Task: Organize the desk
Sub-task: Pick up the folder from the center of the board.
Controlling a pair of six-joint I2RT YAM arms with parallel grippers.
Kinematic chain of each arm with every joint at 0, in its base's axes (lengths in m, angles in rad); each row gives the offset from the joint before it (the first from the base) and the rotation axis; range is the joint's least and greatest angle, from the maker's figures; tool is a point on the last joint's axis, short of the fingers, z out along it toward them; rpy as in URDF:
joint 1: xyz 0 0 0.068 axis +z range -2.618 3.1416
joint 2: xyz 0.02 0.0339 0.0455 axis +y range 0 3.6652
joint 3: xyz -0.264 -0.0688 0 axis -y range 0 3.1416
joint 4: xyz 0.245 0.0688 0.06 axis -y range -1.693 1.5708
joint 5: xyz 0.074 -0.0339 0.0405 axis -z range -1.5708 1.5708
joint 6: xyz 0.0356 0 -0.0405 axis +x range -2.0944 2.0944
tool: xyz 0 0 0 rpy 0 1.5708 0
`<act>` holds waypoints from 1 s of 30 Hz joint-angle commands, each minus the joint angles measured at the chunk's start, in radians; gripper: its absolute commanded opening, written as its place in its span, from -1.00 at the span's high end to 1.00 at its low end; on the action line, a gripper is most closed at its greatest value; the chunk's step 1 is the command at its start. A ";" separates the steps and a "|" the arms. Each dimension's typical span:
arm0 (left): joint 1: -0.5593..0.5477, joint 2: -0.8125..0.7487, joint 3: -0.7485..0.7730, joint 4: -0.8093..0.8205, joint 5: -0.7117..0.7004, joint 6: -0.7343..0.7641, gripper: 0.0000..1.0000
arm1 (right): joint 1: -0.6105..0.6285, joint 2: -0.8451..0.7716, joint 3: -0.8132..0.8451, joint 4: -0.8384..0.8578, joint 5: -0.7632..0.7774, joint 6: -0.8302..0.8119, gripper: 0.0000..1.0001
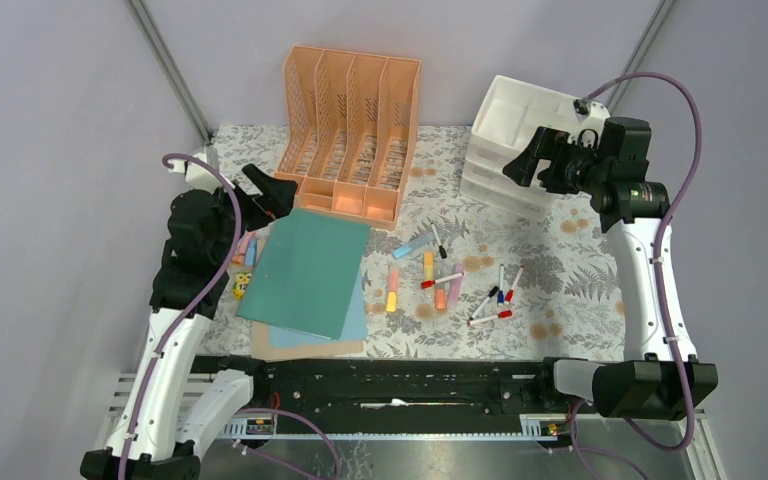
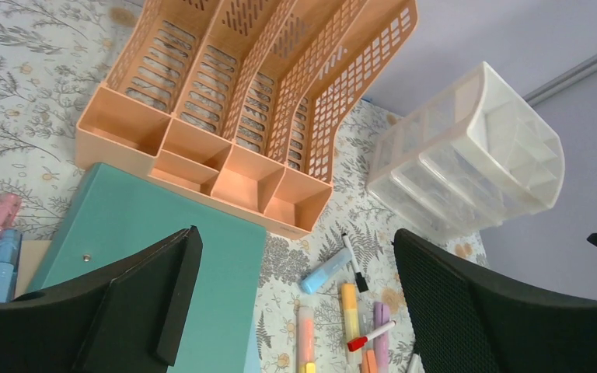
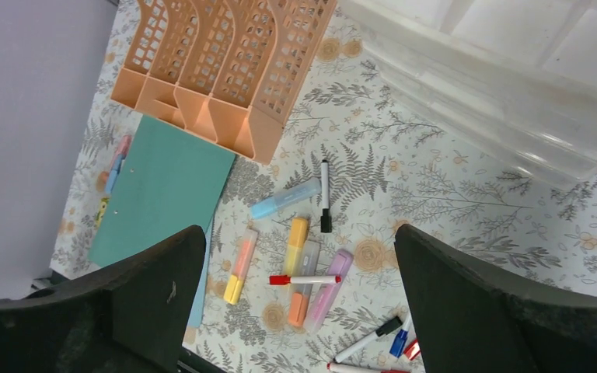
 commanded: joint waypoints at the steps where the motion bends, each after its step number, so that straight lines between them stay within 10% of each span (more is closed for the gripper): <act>1: -0.003 -0.004 0.011 0.019 0.070 -0.010 -0.97 | -0.006 -0.033 0.000 0.018 -0.076 0.041 -0.97; 13: -0.002 0.018 -0.007 -0.042 0.135 -0.007 -0.97 | -0.006 -0.057 -0.094 0.051 -0.350 -0.072 -0.97; 22: 0.011 0.083 -0.063 -0.031 0.093 0.123 -0.98 | 0.005 -0.099 -0.263 -0.061 -0.788 -0.444 -0.97; 30: 0.276 0.289 -0.142 0.138 0.387 0.099 -0.97 | 0.009 -0.113 -0.391 -0.040 -0.787 -0.491 -0.97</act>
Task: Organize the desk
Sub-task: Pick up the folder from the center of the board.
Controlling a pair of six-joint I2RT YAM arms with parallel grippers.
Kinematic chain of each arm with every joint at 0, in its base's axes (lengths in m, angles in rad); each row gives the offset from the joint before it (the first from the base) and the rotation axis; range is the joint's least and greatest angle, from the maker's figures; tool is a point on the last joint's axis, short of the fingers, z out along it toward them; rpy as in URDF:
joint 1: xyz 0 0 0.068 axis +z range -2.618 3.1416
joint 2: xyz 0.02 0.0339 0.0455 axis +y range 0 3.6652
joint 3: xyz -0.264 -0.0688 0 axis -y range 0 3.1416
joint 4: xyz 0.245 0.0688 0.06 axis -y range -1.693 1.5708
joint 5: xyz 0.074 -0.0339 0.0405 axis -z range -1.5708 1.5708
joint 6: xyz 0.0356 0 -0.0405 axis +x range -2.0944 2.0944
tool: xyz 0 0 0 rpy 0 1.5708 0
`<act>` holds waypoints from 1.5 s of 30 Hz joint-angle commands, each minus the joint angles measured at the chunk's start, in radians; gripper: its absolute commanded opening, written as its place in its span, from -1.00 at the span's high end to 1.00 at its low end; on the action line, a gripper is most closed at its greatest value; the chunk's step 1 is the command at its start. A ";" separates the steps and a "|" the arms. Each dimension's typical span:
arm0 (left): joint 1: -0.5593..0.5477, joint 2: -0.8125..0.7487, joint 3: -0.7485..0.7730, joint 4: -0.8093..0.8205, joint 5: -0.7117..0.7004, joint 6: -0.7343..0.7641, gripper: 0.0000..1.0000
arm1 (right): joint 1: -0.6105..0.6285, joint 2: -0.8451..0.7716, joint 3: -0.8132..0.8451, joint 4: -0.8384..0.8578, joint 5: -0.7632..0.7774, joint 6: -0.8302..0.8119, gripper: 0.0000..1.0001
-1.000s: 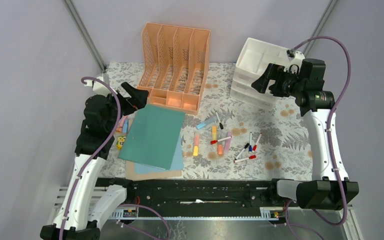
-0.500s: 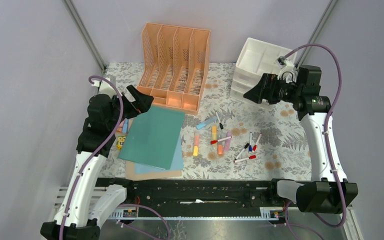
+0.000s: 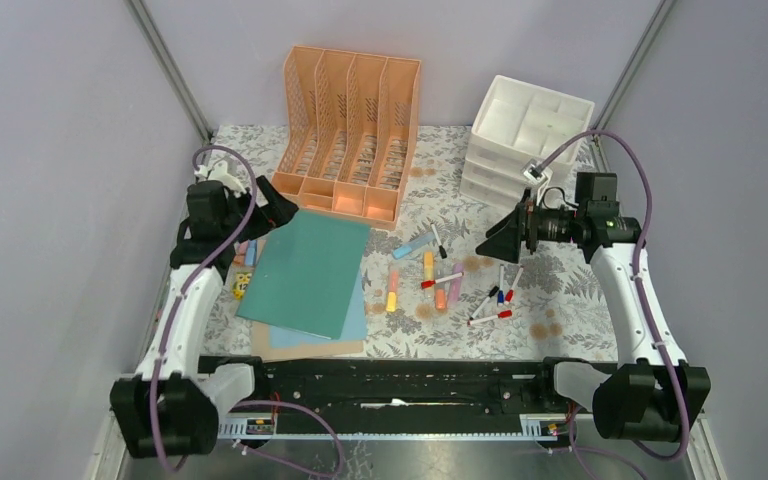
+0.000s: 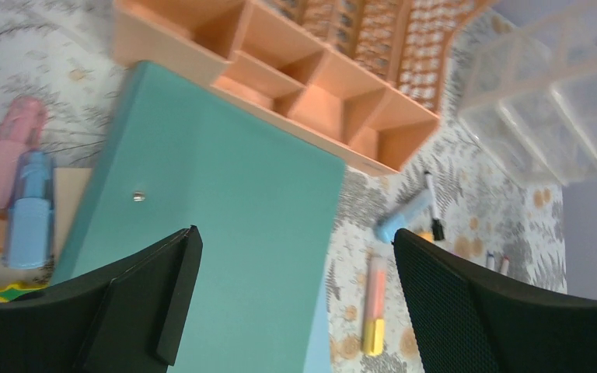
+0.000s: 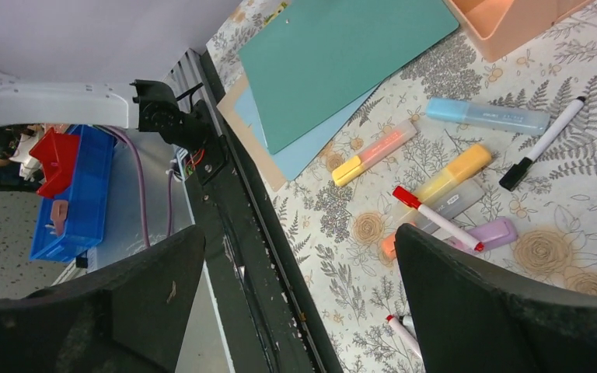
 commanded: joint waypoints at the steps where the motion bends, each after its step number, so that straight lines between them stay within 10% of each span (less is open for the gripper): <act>1: 0.162 0.125 -0.049 0.185 0.229 -0.023 -0.98 | 0.008 -0.018 -0.055 0.028 -0.055 -0.066 -0.97; 22: 0.313 0.809 0.241 0.245 0.495 0.223 -0.94 | 0.007 -0.004 -0.212 0.208 -0.050 -0.001 -0.97; 32: 0.313 0.909 0.285 0.257 0.615 0.232 -0.44 | 0.006 0.031 -0.180 0.189 -0.024 -0.013 -0.97; 45: 0.309 0.971 0.289 0.237 0.594 0.262 -0.59 | 0.006 0.045 -0.178 0.187 -0.026 -0.016 -0.97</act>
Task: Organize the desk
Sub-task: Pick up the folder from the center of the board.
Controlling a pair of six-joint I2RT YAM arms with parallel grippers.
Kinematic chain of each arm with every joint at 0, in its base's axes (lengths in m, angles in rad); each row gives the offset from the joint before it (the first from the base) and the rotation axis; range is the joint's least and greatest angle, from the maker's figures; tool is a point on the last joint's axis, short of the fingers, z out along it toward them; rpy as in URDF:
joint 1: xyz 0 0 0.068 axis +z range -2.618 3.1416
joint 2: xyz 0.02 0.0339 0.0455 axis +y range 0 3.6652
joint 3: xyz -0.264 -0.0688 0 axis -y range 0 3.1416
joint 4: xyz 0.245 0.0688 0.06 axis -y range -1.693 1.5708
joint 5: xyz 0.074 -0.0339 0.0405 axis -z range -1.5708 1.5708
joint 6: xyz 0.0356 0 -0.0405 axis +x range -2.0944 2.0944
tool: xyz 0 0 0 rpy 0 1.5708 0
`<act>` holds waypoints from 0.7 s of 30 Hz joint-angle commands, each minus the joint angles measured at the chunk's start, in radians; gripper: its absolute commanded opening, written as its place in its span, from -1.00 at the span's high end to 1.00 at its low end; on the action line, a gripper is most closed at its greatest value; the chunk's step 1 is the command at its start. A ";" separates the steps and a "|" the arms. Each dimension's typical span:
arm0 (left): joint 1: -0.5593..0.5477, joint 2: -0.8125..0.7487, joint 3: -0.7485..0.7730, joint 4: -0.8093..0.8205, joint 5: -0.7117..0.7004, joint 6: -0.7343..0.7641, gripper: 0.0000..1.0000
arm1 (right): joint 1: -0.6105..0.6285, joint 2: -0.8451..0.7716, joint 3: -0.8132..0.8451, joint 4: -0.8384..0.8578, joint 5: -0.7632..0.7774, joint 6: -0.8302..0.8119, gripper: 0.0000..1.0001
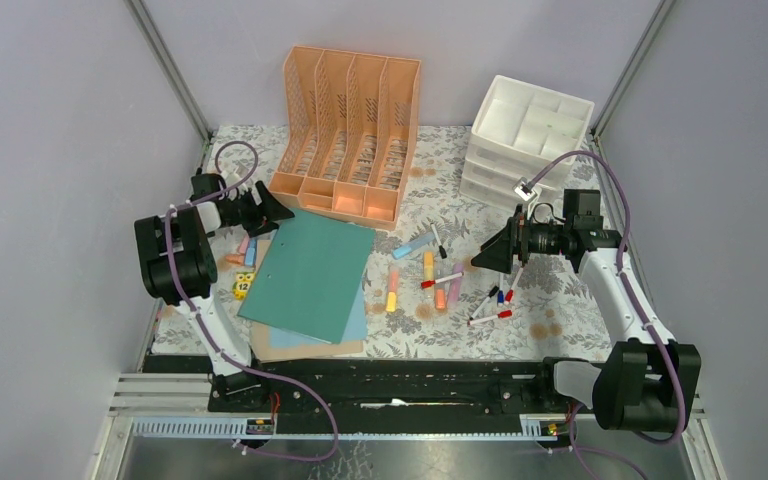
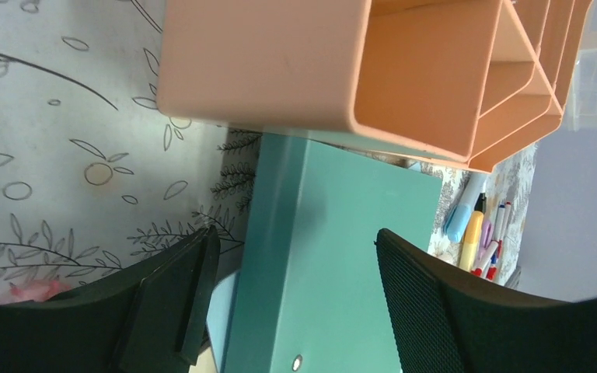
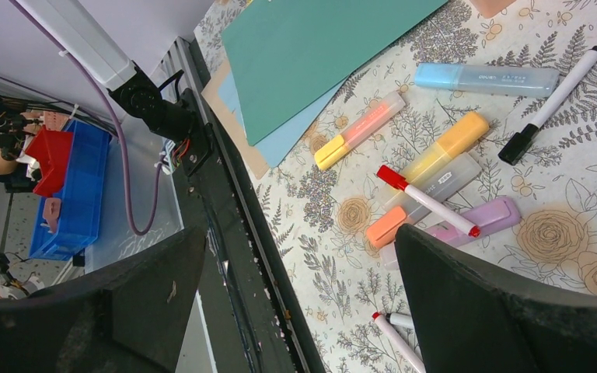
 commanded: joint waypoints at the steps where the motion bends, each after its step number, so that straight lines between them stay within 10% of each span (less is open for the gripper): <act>1: -0.005 0.019 0.036 0.017 0.021 0.041 -0.59 | 0.005 0.005 0.035 0.003 -0.012 -0.012 -0.97; 10: -0.038 0.024 0.034 0.021 0.008 0.024 -0.06 | 0.005 0.004 0.036 0.003 -0.020 -0.009 -0.97; 21: -0.064 0.041 0.065 0.020 0.011 0.019 -0.24 | 0.005 -0.009 0.030 0.003 -0.021 -0.008 -0.97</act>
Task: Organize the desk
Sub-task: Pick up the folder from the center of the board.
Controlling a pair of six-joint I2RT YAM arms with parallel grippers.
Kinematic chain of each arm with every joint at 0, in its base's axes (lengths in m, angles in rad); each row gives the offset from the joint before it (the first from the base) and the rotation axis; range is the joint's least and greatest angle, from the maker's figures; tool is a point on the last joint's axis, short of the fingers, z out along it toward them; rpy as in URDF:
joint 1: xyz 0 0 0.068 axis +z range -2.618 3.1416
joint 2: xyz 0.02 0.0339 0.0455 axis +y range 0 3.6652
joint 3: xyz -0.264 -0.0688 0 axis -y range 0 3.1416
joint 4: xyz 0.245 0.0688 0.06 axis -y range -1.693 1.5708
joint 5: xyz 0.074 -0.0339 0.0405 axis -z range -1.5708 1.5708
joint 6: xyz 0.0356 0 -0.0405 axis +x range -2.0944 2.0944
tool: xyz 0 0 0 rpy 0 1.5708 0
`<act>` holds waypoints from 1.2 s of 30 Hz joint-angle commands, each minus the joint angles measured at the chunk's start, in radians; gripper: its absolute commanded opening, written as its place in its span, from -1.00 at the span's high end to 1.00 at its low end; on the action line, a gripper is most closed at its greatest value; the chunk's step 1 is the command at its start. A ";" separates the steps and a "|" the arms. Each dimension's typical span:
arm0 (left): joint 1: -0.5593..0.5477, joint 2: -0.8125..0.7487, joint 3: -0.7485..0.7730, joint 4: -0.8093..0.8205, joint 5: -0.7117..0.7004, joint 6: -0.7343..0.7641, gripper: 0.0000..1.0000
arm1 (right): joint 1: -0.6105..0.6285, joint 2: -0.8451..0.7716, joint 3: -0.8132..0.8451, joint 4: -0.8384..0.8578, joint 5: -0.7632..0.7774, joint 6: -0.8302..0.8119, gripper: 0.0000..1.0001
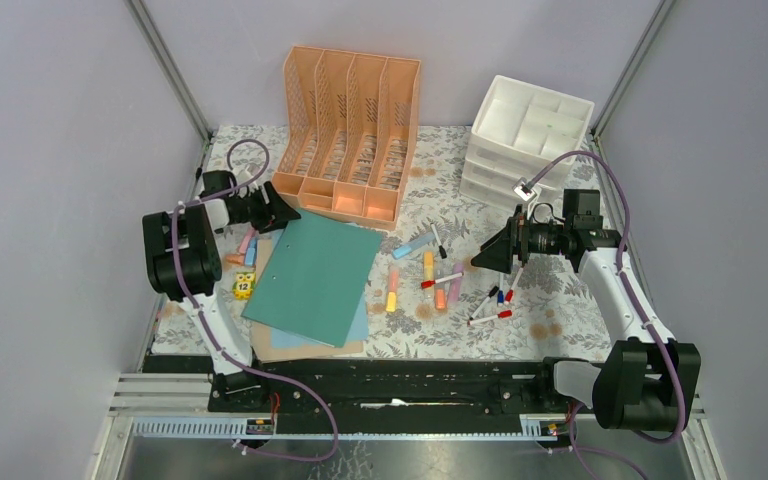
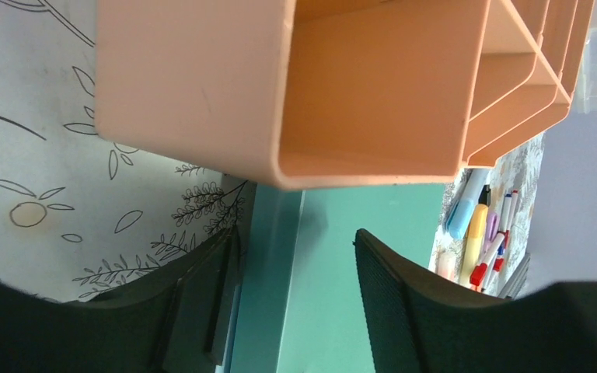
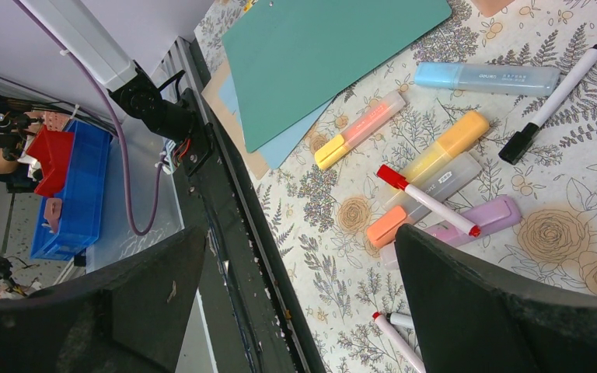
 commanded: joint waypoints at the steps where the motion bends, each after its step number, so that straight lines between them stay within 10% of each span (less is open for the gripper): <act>1: -0.015 0.023 0.039 0.022 0.013 0.011 -0.27 | 0.005 -0.015 0.031 0.003 -0.020 -0.008 -0.97; 10: -0.044 0.040 0.020 0.022 -0.009 0.051 -0.13 | 0.005 -0.018 0.029 0.003 -0.021 -0.008 -0.97; 16: -0.044 -0.001 0.015 0.041 -0.045 0.048 0.48 | 0.005 -0.019 0.028 0.003 -0.018 -0.008 -0.97; 26: -0.037 -0.207 -0.045 0.124 -0.045 0.048 0.97 | 0.005 -0.029 0.024 0.001 -0.038 -0.016 -0.97; 36: -0.037 -0.450 -0.263 0.240 -0.032 0.056 1.00 | 0.009 -0.015 0.025 0.004 -0.081 -0.021 -0.97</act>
